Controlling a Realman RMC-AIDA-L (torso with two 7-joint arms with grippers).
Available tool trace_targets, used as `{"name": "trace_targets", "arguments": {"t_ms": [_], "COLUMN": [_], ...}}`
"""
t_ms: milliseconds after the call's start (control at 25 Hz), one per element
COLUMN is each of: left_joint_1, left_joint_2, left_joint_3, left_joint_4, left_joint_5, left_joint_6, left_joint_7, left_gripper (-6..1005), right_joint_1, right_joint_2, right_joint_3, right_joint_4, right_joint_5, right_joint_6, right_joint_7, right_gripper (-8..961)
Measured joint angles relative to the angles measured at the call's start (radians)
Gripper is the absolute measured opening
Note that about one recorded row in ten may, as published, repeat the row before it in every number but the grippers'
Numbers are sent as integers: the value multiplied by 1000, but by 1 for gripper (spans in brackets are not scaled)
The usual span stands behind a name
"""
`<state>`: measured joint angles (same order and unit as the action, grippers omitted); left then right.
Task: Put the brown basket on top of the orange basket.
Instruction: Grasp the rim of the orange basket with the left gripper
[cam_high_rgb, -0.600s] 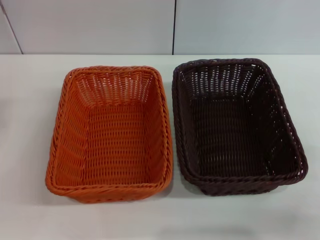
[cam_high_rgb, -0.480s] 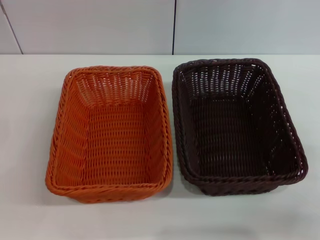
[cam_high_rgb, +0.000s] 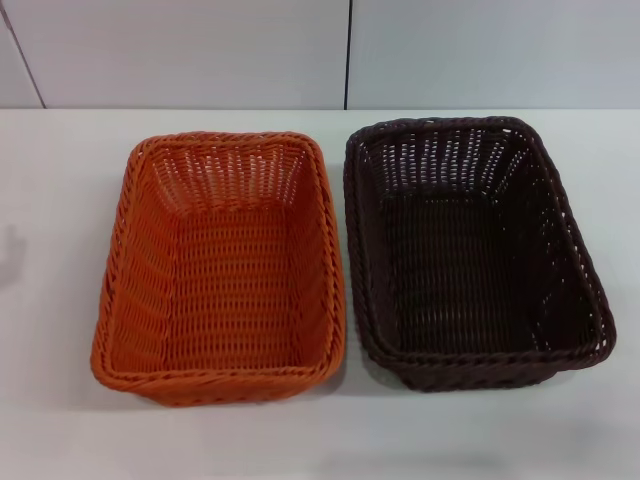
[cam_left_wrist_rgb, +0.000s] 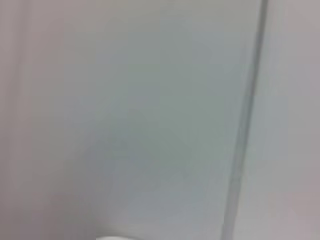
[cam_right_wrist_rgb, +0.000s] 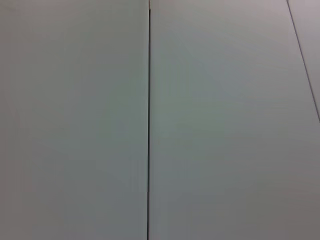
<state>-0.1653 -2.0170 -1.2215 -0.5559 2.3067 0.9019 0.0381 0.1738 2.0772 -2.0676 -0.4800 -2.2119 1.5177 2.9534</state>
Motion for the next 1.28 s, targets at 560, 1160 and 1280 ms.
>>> {"name": "trace_targets", "arguments": {"t_ms": [560,1160,1280], "left_joint_1": [195,50,27], "left_joint_2": [32,-45,-45], "left_joint_3": [-284,-322,-317], "left_joint_4": [-1038,-1209,-1166], "left_joint_5": [415,447,473], "left_joint_6": [-1248,-1924,-1930], "left_joint_7": [30,119,104], "left_gripper": [793,778,776], "right_joint_1": [7,18,18], "right_joint_2": [0,0,0], "right_joint_3": [0,0,0], "right_joint_4": [5,15,19], "right_joint_5": [0,-1,-1], "right_joint_6": [-40,-65,-65], "right_joint_7": [1,1,1], "right_gripper": [689,689,689]}}
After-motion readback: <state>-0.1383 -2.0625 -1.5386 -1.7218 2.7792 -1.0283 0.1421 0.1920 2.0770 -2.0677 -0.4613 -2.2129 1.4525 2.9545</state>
